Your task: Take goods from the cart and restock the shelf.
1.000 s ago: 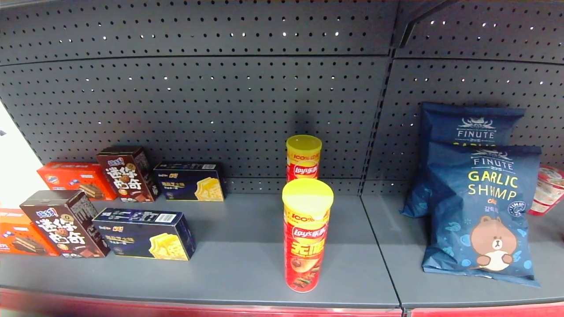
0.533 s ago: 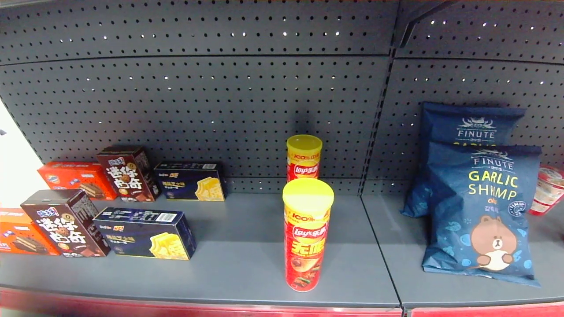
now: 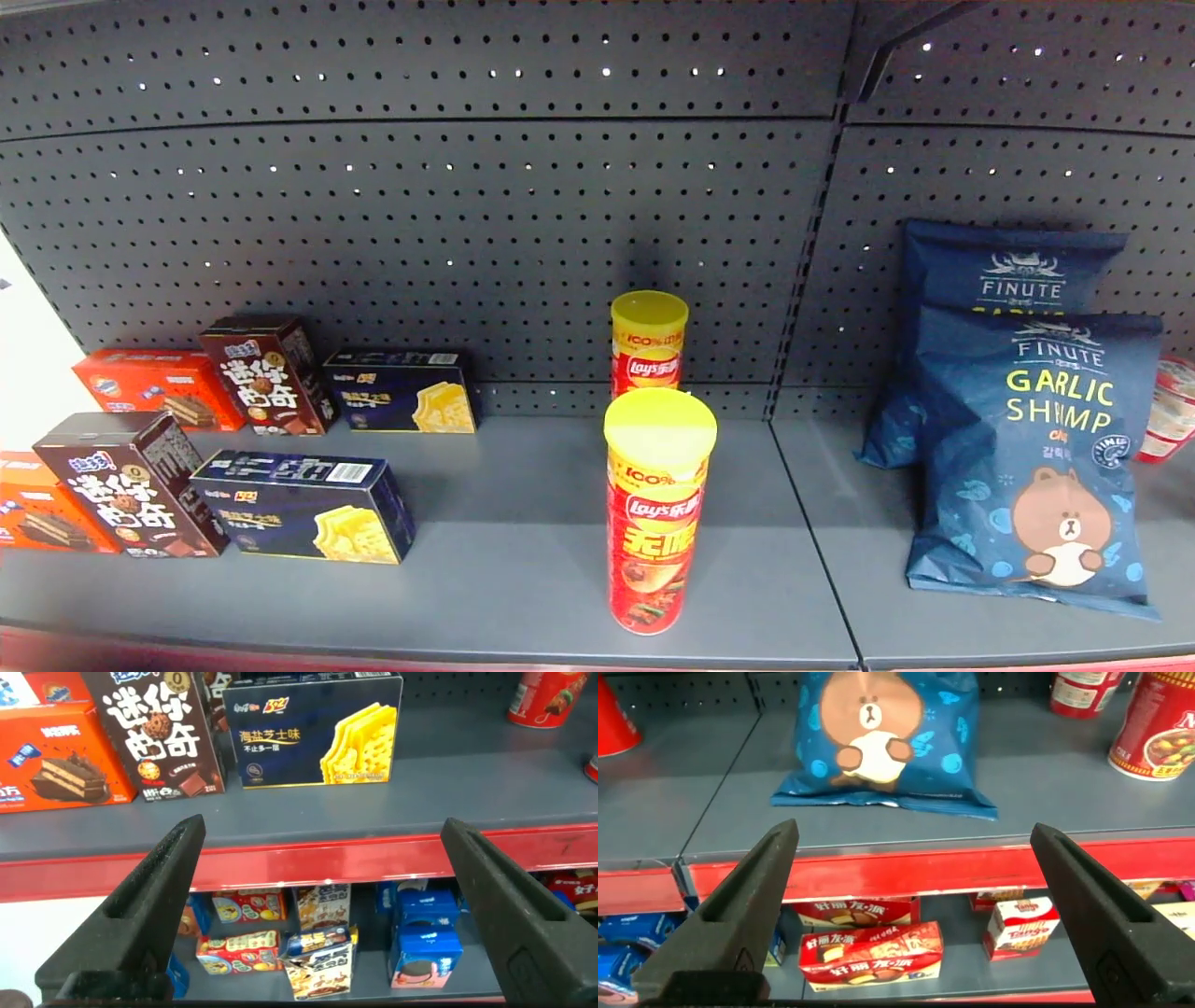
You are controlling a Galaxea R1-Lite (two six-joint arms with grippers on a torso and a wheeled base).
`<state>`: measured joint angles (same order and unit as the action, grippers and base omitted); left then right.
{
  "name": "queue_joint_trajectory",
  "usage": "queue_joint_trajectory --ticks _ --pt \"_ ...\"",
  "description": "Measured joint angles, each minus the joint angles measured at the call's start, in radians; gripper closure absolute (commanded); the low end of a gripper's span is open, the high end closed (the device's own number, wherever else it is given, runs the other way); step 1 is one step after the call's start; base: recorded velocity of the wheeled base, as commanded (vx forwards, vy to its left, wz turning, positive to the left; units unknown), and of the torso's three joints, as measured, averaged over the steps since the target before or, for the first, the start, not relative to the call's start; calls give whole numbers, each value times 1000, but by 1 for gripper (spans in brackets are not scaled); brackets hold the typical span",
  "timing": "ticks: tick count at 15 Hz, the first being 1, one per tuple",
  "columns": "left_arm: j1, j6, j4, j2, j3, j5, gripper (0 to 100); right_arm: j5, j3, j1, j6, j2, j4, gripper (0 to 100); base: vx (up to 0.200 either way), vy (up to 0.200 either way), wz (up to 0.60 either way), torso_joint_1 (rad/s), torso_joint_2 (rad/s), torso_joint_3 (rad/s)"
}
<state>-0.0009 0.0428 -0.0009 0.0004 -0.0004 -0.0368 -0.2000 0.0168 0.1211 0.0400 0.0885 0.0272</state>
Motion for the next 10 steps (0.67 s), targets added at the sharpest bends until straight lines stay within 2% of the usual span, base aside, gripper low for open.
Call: queue_joint_trajectory --ticks 10 --pt "-1 0 0 0 0 0 0 0 0 0 1 0 0 0 0 0 0 0 0 0"
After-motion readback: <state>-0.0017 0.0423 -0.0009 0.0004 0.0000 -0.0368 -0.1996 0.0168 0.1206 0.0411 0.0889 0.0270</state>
